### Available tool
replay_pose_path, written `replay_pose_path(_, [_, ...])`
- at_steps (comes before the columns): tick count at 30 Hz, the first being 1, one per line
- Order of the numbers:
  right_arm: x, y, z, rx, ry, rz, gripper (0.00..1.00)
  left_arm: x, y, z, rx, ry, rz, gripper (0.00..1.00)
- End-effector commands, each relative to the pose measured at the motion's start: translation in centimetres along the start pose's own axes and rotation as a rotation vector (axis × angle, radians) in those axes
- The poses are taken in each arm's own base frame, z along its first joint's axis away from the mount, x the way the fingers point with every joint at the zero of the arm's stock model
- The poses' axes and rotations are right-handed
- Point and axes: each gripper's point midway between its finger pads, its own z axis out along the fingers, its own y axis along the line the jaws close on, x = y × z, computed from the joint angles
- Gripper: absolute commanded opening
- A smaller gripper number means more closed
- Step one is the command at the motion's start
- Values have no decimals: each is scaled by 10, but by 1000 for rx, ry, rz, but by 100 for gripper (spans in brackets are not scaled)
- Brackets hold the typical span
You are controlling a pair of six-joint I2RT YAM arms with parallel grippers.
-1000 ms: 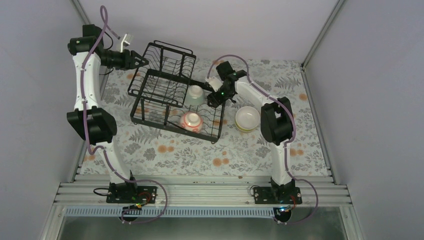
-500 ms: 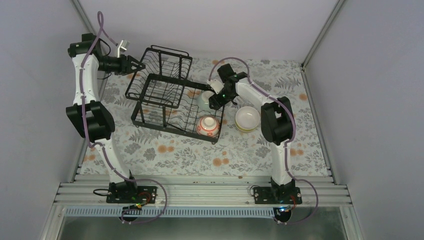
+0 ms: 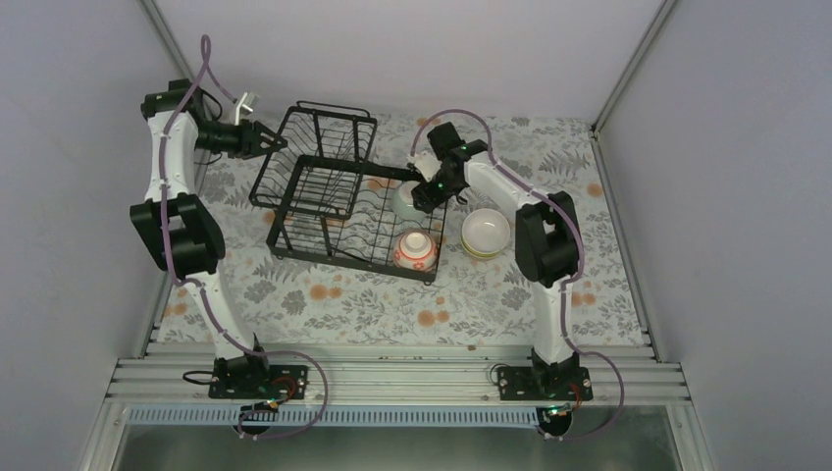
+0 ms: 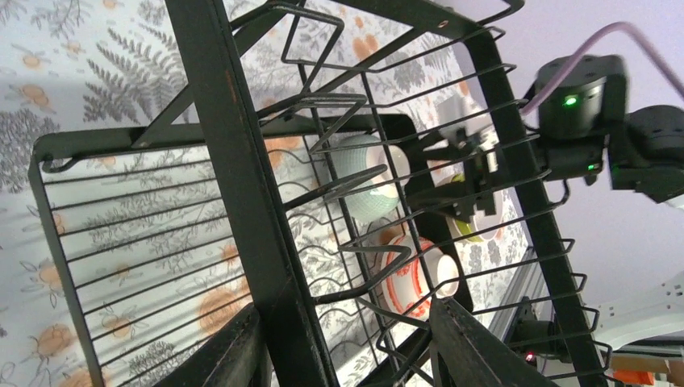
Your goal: Unload the bowls from the dish rack
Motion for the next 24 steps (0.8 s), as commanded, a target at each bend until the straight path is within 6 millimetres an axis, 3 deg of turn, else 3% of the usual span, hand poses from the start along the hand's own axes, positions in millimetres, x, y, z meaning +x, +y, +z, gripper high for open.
replay_pose_path(1, [-32,-7,-50,126,-108,-39,72,-12,-14,-4,-9,-45,240,29])
replay_pose_path(4, [-38,-9,-60,162,-106,-50,73,-10,-10,-3,-24,-33,249,44])
replay_pose_path(8, [-38,-10,-58,158,-69,-53,74,-6,-12,-3,-22,-30,273,65])
replay_pose_path(13, [-38,-8,-51,150,-41,-60,75,-4,-6,-8,-99,-12,295,99])
replay_pose_path(18, [-36,-5,-39,131,-7,-60,77,-18,-4,-28,-249,-61,358,100])
replay_pose_path(24, [-35,-1,-28,134,1,-69,78,-35,-26,-57,-370,-142,436,100])
